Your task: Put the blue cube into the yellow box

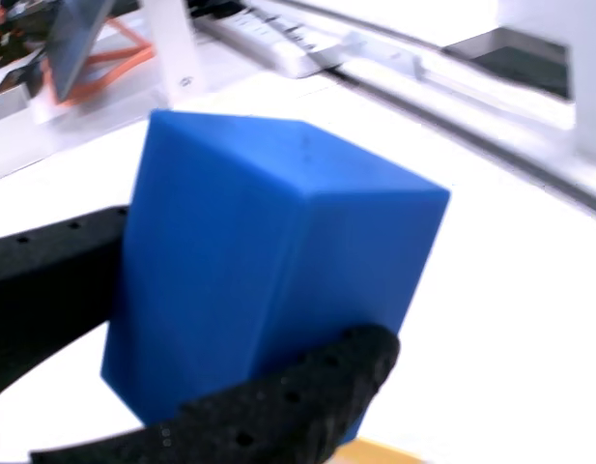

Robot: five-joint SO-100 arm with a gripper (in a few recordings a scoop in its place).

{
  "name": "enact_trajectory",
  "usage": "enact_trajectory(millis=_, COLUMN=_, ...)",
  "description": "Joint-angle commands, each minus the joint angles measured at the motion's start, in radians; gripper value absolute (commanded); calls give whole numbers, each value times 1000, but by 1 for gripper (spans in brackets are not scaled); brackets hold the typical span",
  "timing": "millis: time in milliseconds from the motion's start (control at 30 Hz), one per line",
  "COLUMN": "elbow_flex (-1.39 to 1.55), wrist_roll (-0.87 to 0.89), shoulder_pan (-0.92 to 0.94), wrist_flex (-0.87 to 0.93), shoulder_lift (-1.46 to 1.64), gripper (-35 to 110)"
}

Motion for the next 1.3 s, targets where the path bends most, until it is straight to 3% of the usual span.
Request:
enact_trajectory(millis=0, elbow_flex=-149, wrist_roll=3, shoulder_pan=-43, wrist_flex=-41, shoulder_lift=48, gripper=14)
enact_trajectory(millis=1033, elbow_flex=-176, wrist_roll=181, shoulder_pan=-78, wrist_flex=199, shoulder_lift=-173, gripper=14)
enact_trajectory(millis=1267, elbow_flex=-190, wrist_roll=189, shoulder_pan=-78, wrist_flex=206, shoulder_lift=-202, gripper=21)
